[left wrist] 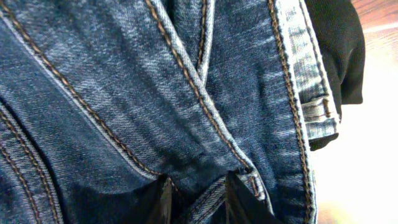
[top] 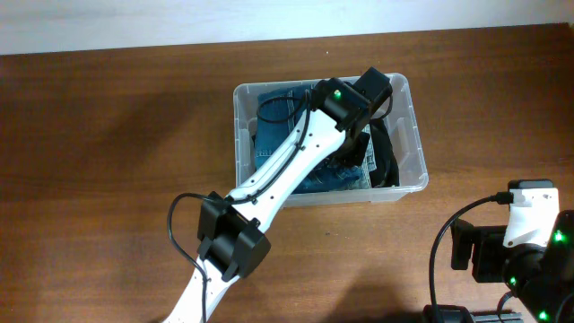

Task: Pack container
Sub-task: 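Press and tuck the dark-blue jeans into the bin with the left gripper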

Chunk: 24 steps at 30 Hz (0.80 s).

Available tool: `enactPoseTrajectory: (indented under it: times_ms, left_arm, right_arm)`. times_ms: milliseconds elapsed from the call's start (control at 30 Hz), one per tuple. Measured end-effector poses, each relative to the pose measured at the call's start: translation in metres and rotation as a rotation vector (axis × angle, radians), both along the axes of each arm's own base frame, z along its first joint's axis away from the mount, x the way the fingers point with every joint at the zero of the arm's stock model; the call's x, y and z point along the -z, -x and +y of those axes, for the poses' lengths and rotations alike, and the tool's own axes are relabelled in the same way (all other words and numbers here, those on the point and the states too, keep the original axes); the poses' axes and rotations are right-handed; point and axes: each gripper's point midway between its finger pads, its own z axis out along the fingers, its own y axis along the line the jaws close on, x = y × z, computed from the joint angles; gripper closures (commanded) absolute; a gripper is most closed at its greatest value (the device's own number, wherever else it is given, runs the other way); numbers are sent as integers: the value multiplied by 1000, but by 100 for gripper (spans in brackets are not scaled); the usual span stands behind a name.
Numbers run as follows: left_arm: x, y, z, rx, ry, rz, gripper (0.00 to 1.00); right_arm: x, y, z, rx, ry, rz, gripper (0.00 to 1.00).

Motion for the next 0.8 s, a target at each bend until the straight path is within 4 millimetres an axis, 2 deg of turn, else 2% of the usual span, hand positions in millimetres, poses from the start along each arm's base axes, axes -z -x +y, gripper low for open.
enactPoseTrajectory:
  times_ms: [67,167,233,367,500,533,667,800]
  left_arm:
    - [-2,1,3,-1,-14,-6,65]
    - [-9,0,9,-2,-38,-26,53]
    - [-15,-1,14,-5,-54,-44,50]
    - [-34,1,23,-10,-57,-75,42]
    - [-66,9,34,-11,-37,-110,13]
    - [-76,13,39,-11,-32,-119,1]
    - [-102,25,52,-17,-17,-137,1]
    - [-108,25,53,-19,-6,-152,1]
  right_arm:
    - [0,0,0,0,0,0,2]
    - [0,0,0,0,0,0,2]
    - [0,0,0,0,0,0,2]
    - [0,0,0,0,0,0,2]
    - [0,0,0,0,0,0,2]
    - [0,0,0,0,0,0,2]
    - [0,0,0,0,0,0,2]
    - [0,0,0,0,0,0,2]
